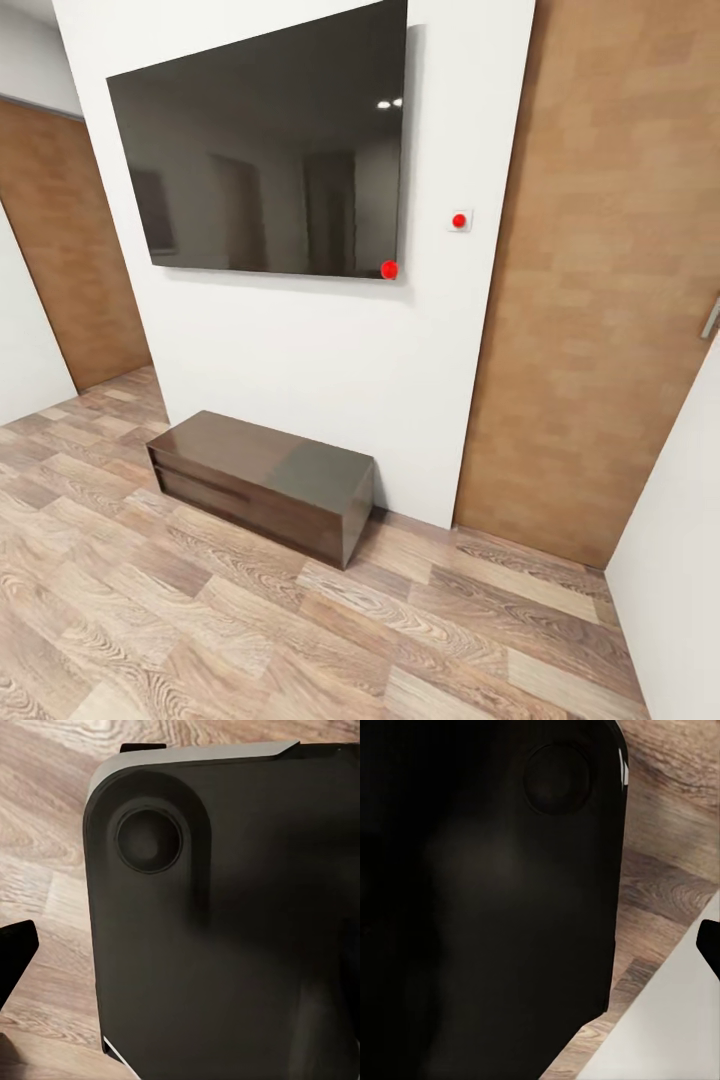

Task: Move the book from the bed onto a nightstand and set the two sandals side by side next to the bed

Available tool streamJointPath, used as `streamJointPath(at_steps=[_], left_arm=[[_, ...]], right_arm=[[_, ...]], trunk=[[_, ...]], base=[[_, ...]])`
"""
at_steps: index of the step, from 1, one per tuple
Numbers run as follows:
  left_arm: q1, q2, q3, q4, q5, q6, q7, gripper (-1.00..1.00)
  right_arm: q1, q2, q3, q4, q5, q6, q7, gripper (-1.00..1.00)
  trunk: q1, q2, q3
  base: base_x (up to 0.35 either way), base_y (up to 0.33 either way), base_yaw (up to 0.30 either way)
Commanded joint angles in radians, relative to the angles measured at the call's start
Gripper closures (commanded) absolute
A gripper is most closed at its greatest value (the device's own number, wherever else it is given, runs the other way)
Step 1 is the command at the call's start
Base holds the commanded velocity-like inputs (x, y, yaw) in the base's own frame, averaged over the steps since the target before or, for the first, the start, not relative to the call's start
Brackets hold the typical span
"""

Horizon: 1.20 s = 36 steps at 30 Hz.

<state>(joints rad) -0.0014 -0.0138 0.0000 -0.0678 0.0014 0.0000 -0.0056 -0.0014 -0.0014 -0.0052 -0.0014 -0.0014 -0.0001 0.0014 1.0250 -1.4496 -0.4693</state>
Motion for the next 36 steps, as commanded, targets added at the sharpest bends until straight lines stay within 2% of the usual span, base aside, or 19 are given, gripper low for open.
streamJointPath(at_steps=[1, 16, 25, 36], left_arm=[[0.000, 0.000, 0.000, 0.000, 0.000, 0.000, -0.001, -1.00], [0.000, 0.000, 0.000, -0.001, 0.000, -0.001, -0.001, -1.00], [0.000, 0.000, 0.000, -0.005, 0.000, -0.002, -0.001, -1.00], [0.000, 0.000, 0.000, -0.006, 0.000, -0.002, -0.001, -1.00]], right_arm=[[0.000, 0.000, -0.001, 0.000, 0.000, 0.000, 0.000, -1.00], [0.000, 0.000, -0.001, 0.000, 0.000, 0.000, 0.000, -1.00], [0.000, 0.000, -0.001, 0.000, 0.000, 0.000, 0.000, -1.00], [0.000, 0.000, 0.000, 0.000, 0.000, -0.001, 0.000, -1.00]], trunk=[[0.000, 0.000, -0.001], [0.000, 0.000, -0.001], [0.000, 0.000, -0.001], [0.000, 0.000, -0.001]], base=[[0.001, -0.003, -0.023], [0.043, -0.041, -0.004], [0.072, -0.199, -0.005], [0.050, -0.105, -0.191]])
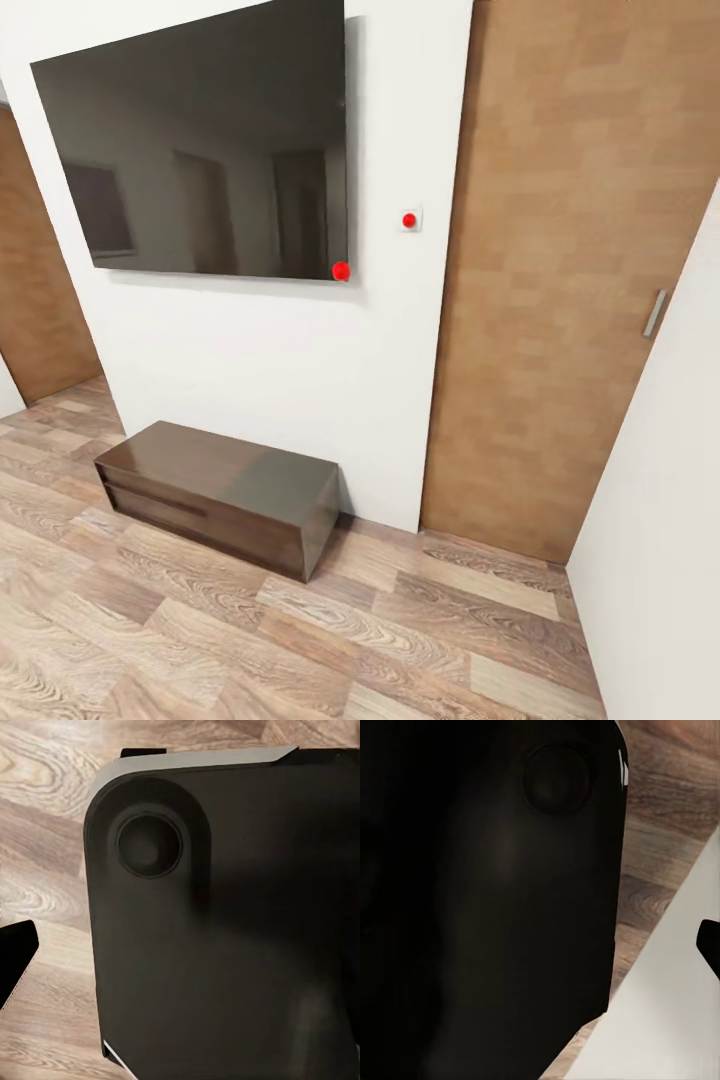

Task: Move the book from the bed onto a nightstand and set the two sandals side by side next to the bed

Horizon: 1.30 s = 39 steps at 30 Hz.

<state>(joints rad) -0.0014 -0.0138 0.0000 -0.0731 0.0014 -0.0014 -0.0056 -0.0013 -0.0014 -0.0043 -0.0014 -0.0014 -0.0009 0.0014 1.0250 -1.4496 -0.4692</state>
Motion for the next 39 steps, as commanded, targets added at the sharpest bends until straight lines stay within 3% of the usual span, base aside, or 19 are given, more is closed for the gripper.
streamJointPath(at_steps=[1, 12, 29, 39], left_arm=[[0.000, 0.000, 0.000, 0.000, 0.000, 0.000, -0.001, -1.00], [0.000, 0.000, 0.000, -0.001, 0.000, 0.000, -0.001, -1.00], [0.000, 0.000, 0.000, 0.000, 0.000, 0.000, -0.001, -1.00], [0.000, 0.000, 0.000, 0.000, 0.000, 0.000, -0.001, -1.00]], right_arm=[[0.000, 0.000, -0.001, 0.000, 0.000, 0.000, 0.000, -1.00], [0.000, 0.000, -0.001, 0.000, 0.000, -0.001, 0.000, -1.00], [0.000, 0.000, 0.000, 0.000, 0.003, -0.001, 0.000, -1.00], [0.000, 0.000, 0.000, 0.000, 0.002, -0.001, 0.000, -1.00]], trunk=[[0.000, 0.000, -0.001], [0.000, 0.000, -0.001], [0.000, 0.000, -0.001], [0.000, 0.000, -0.001]], base=[[0.004, -0.008, -0.259], [0.001, -0.002, -0.119], [0.039, -0.037, 0.259], [0.020, -0.019, 0.059]])
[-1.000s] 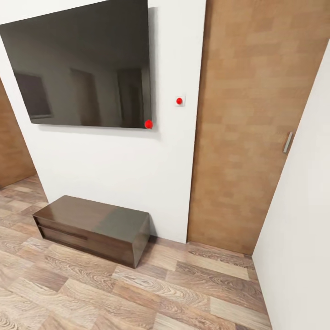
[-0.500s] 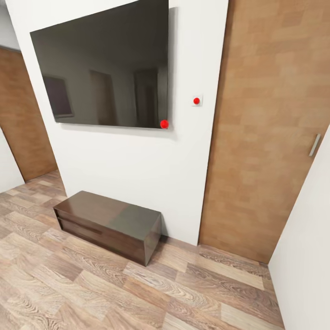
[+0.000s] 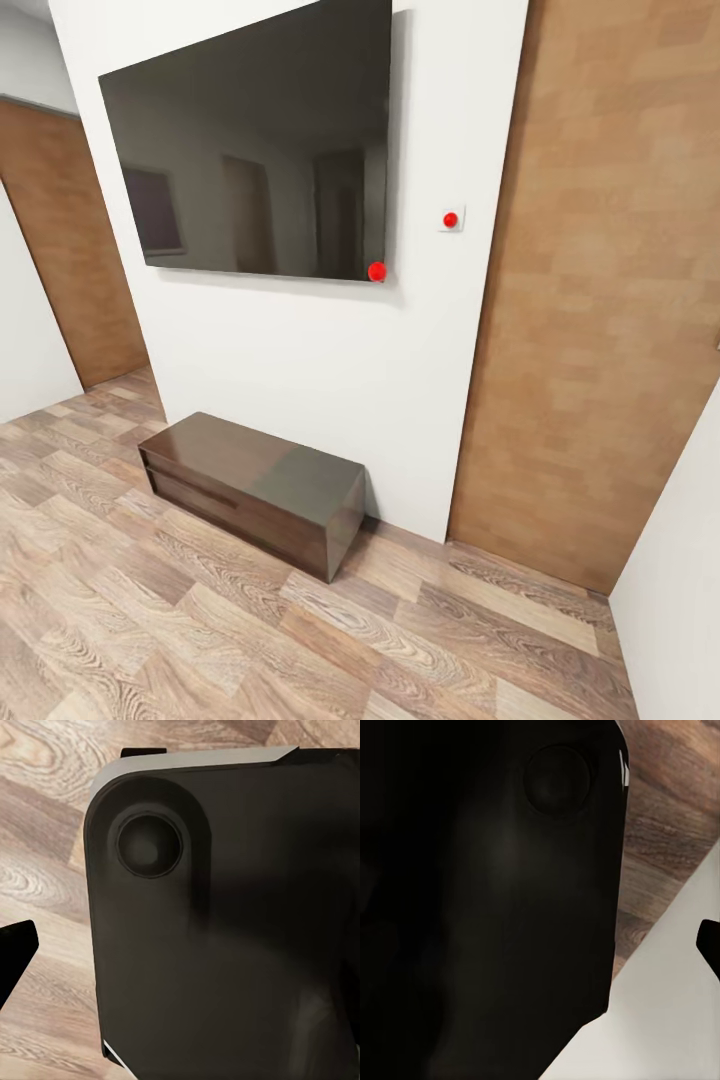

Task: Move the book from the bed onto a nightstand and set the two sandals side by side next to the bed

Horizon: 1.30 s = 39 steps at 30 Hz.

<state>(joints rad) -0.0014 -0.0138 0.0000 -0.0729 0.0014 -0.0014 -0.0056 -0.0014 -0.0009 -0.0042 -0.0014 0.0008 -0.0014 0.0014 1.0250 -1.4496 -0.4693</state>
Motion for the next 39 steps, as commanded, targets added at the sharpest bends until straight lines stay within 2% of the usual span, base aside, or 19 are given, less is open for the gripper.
streamJointPath(at_steps=[1, 6, 20, 39], left_arm=[[0.000, 0.000, 0.000, -0.001, 0.000, 0.000, -0.001, -1.00], [0.000, 0.000, 0.000, 0.000, 0.000, 0.000, -0.001, -1.00], [0.000, 0.000, 0.000, -0.001, 0.000, 0.000, -0.001, -1.00], [0.000, 0.000, 0.000, -0.001, 0.000, 0.000, -0.001, -1.00]], right_arm=[[0.000, 0.000, 0.000, 0.000, 0.000, 0.000, 0.000, -1.00], [0.000, -0.001, 0.000, 0.000, -0.001, 0.000, 0.000, -1.00], [0.000, -0.001, 0.000, 0.000, -0.001, 0.000, 0.000, -1.00], [0.000, -0.001, 0.000, 0.000, -0.001, 0.000, 0.000, -1.00]], trunk=[[0.000, 0.000, -0.001], [0.000, 0.000, -0.001], [0.000, 0.000, -0.001], [0.000, 0.000, -0.001]], base=[[0.002, -0.002, 0.006], [0.001, -0.001, 0.114], [0.000, 0.000, 0.265], [0.000, 0.000, 0.195]])
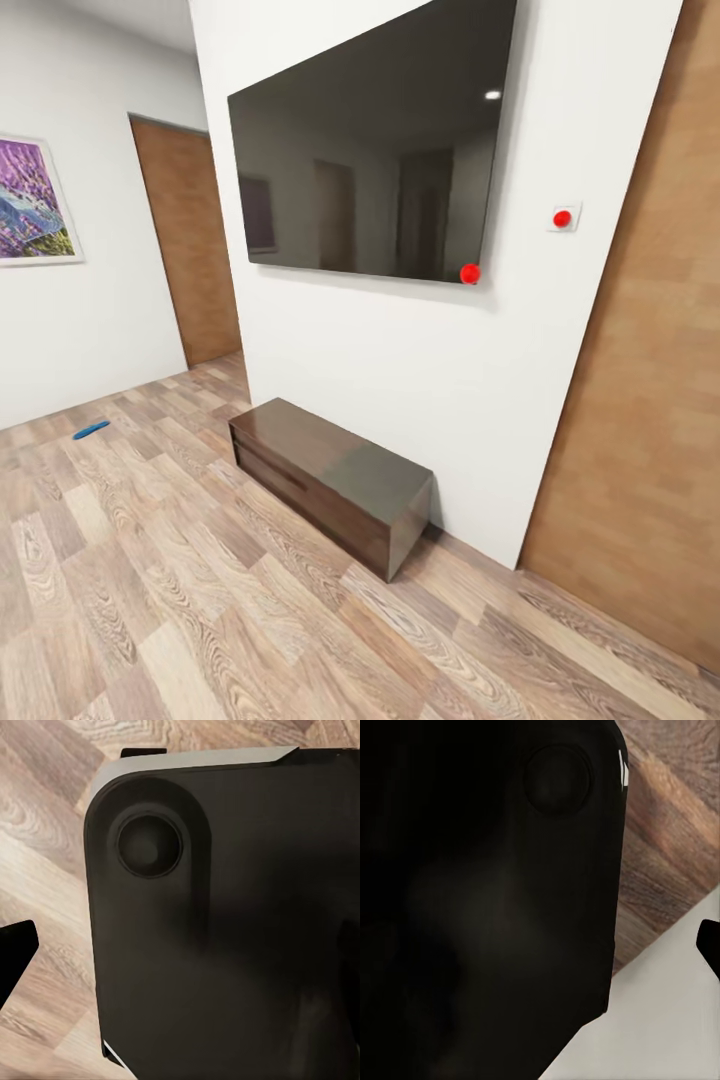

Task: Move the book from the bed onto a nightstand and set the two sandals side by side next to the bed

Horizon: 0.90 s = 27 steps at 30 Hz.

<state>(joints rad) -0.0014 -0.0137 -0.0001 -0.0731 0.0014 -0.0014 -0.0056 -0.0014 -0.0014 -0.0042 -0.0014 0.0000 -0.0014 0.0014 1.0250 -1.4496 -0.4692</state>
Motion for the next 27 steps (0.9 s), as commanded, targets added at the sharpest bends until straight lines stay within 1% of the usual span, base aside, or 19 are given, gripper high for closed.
streamJointPath(at_steps=[1, 8, 13, 18, 21, 27], left_arm=[[0.000, 0.000, 0.000, -0.001, 0.000, 0.000, -0.001, -1.00], [0.000, 0.000, 0.000, -0.001, 0.000, -0.018, -0.001, -1.00], [0.000, 0.000, 0.001, -0.001, 0.000, -0.021, -0.001, -1.00], [0.000, 0.000, 0.000, -0.001, 0.000, -0.022, -0.001, -1.00], [0.000, 0.000, 0.000, -0.001, 0.000, -0.022, -0.001, -1.00], [0.000, 0.000, 0.000, -0.001, 0.000, -0.022, -0.001, -1.00]], right_arm=[[0.000, 0.000, 0.000, 0.000, 0.000, 0.000, 0.000, -1.00], [0.000, 0.000, -0.001, 0.000, 0.000, 0.000, 0.000, -1.00], [0.000, 0.000, -0.002, 0.000, 0.000, 0.000, 0.000, -1.00], [0.000, 0.000, -0.002, 0.000, 0.000, 0.000, 0.000, -1.00], [0.000, 0.000, -0.001, 0.000, 0.000, 0.000, 0.000, -1.00], [0.000, 0.000, -0.001, 0.000, 0.000, 0.000, 0.000, -1.00]], trunk=[[0.000, 0.000, -0.001], [0.000, 0.000, -0.001], [0.000, 0.000, -0.001], [0.000, 0.000, -0.001], [0.000, 0.000, -0.001], [0.000, 0.000, -0.001]], base=[[0.000, 0.000, 0.069], [-0.009, 0.000, 0.014], [-0.187, 0.000, 0.001], [-0.055, 0.000, 0.012], [-0.010, 0.000, 0.160], [-0.002, 0.000, 0.260]])
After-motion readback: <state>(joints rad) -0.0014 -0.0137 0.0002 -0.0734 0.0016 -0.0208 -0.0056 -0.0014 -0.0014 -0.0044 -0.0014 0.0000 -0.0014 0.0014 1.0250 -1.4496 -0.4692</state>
